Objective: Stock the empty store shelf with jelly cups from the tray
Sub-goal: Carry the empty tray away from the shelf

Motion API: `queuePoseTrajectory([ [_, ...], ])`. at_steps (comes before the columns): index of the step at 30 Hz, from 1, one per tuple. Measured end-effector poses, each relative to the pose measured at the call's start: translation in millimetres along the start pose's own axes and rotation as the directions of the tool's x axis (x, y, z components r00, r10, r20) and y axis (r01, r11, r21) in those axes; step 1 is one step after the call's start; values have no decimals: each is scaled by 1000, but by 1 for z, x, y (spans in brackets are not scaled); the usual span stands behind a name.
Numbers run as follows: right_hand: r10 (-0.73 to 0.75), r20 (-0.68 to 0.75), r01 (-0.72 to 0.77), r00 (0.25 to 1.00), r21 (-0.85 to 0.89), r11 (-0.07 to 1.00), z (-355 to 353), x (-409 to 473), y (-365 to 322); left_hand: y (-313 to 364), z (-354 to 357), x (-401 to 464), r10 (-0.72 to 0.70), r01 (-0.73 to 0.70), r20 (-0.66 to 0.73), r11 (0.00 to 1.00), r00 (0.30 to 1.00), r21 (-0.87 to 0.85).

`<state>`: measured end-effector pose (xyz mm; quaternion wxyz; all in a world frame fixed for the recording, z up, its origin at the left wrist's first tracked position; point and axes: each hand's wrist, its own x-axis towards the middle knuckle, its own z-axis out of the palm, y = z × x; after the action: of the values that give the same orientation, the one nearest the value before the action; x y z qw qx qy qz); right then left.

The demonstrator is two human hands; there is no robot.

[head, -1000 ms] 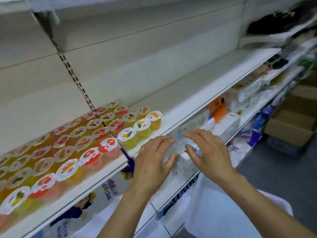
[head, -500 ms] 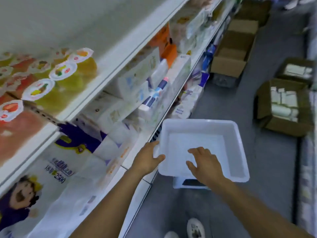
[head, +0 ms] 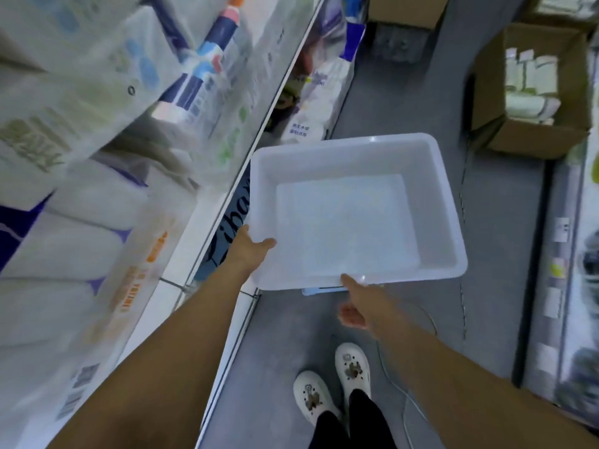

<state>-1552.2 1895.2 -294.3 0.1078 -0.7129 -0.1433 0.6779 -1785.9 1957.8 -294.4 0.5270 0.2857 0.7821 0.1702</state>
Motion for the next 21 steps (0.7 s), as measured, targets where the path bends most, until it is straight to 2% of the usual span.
queuePoseTrajectory([
  [2,43,45,-56,998,326,944,3,6,2,4,4,-9,-66,66,12,996,998,-57],
  [5,98,-66,-52,993,505,861,-5,7,4,17,15,-36,-119,123,112,992,987,-33],
  [9,84,-192,16,978,467,884,-36,-14,-5,50,30,-81,-56,59,212,998,976,-5],
  [16,11,-291,93,957,341,936,-87,-82,-10,59,56,-158,-3,18,204,997,979,-69],
  [21,-72,-430,258,900,391,883,-86,-150,23,54,44,-204,97,-84,271,995,958,-62],
])
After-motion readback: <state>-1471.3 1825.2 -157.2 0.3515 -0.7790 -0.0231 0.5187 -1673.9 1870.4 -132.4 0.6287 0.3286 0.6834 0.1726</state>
